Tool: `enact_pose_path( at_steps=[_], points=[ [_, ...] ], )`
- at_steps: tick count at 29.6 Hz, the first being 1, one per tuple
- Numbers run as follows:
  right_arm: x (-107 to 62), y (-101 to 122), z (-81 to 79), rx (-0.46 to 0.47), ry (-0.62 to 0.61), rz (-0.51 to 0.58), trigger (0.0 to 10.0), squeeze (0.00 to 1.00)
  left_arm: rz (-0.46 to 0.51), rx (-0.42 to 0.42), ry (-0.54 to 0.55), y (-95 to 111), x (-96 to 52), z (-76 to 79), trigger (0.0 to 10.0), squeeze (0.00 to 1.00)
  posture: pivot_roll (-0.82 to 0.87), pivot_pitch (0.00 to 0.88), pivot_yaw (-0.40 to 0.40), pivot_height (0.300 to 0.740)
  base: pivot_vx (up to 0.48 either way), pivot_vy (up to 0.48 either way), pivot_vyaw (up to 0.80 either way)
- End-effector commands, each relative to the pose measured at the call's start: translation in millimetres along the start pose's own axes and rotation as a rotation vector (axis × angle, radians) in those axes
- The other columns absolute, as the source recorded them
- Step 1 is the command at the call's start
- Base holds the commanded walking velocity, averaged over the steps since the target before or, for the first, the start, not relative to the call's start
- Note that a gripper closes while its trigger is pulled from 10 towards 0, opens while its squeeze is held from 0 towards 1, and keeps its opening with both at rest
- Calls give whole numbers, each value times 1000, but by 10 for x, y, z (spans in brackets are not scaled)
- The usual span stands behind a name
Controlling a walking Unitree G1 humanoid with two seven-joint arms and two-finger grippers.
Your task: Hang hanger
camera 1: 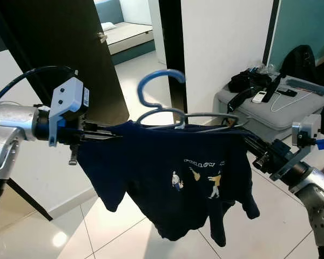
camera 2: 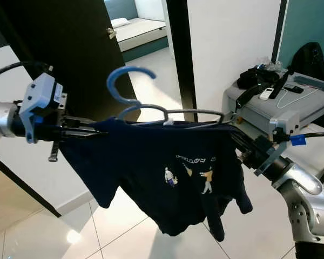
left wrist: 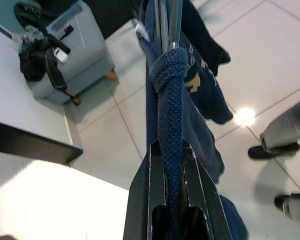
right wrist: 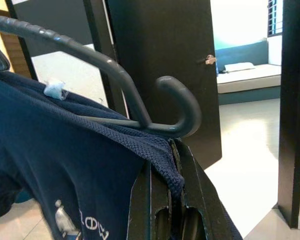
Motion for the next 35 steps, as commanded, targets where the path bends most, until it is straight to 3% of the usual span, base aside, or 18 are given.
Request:
enact_pose_path(
  at_steps=[1,2,12,18,27,30,35],
  points=[
    [4,39,14,-17,-9,27,10000,0,-80,-21,15,-92,-126,-11,10000,0,-95,0,153,740,0,0,0],
    [-3,41,16,-17,-10,28,10000,0,-168,-34,3,-172,-246,-6,10000,0,-95,0,153,740,0,0,0],
    [8,18,-16,-12,-1,27,10000,0,-309,-24,-20,-279,-362,-17,10000,0,-87,0,157,740,0,0,0],
    [13,12,-26,-10,3,28,10000,0,-325,-14,-31,-298,-341,-14,10000,0,-87,0,157,740,0,0,0],
    [24,21,-54,-8,16,30,10000,0,-342,12,-55,-366,-151,-22,10000,0,-91,0,158,740,0,0,0],
    [63,66,-130,-48,77,12,10000,0,-387,22,-9,-438,-61,-100,10000,0,-90,0,161,740,0,0,0],
    [99,178,-225,-132,168,-16,10000,0,-423,29,46,-480,-31,-182,10000,0,-92,0,163,740,0,0,0]
  ],
)
Point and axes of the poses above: a point about 5 cm out from each wrist's last joint towards the gripper, its own x axis pointing out of the wrist towards the gripper, its own y axis along the axis of the wrist's last joint, z = x × y, the point moved 1 cm from there along x, pointing out of the wrist towards the gripper, and after that the axes turned 2 degrees about -x, right-handed, at the moved point
